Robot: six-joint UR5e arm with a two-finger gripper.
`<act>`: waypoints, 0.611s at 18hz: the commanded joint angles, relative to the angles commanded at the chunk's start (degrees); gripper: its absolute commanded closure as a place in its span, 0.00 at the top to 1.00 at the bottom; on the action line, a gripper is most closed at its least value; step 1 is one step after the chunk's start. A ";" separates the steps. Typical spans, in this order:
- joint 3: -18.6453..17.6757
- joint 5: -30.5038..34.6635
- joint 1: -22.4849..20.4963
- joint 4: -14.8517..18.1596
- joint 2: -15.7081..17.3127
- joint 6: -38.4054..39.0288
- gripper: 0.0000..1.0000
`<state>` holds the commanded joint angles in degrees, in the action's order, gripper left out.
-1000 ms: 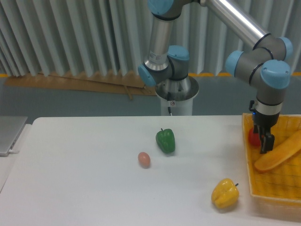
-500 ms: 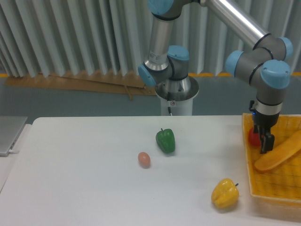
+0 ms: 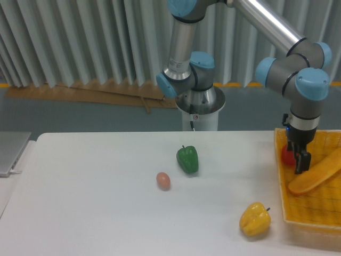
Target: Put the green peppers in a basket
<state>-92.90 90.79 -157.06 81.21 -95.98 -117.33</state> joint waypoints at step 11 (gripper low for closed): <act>-0.52 0.09 -0.09 -4.39 -0.70 -0.09 1.00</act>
<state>-93.42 90.88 -157.15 76.82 -96.68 -117.42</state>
